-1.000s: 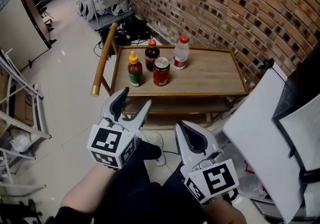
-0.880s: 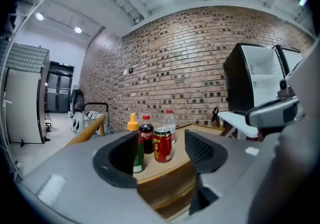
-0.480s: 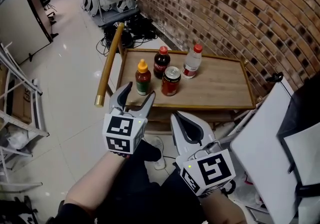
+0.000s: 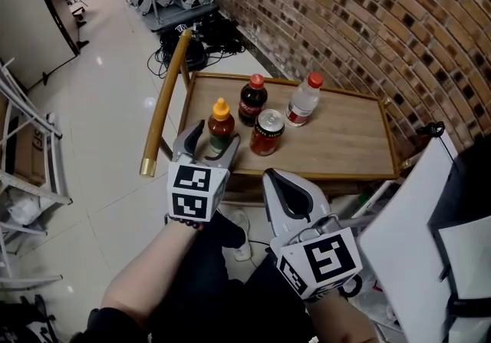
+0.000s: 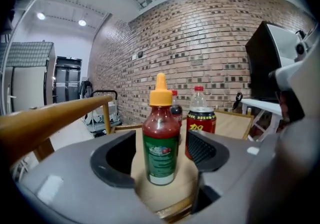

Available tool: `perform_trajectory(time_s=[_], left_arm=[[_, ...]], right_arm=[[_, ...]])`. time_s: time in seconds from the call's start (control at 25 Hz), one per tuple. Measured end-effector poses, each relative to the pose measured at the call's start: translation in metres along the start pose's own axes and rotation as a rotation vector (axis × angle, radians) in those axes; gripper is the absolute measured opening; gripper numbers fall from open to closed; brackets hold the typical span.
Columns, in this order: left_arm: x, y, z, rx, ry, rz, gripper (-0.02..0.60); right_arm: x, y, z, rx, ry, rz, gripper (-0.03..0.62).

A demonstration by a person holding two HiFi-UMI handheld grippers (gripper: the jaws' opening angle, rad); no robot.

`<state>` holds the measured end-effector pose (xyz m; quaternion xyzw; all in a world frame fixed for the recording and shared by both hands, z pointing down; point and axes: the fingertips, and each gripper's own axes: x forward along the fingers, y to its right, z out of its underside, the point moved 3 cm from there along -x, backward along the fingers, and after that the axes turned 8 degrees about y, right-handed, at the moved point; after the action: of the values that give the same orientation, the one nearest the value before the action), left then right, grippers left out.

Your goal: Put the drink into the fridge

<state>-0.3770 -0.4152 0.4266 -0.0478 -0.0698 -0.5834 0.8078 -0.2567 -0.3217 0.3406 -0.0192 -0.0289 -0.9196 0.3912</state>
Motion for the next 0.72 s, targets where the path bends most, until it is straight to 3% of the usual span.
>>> perform_trajectory(time_s=[0.44,0.72], left_arm=[[0.020,-0.004,0.010,0.022,-0.041,-0.018,0.284],[0.004,-0.006,-0.002,0.022,0.004,-0.046,0.281]], right_arm=[[-0.004,0.006,0.002,-0.007,-0.016,0.029,0.000],[-0.022,0.003,-0.011,-0.035,0.000,0.053,0.000]])
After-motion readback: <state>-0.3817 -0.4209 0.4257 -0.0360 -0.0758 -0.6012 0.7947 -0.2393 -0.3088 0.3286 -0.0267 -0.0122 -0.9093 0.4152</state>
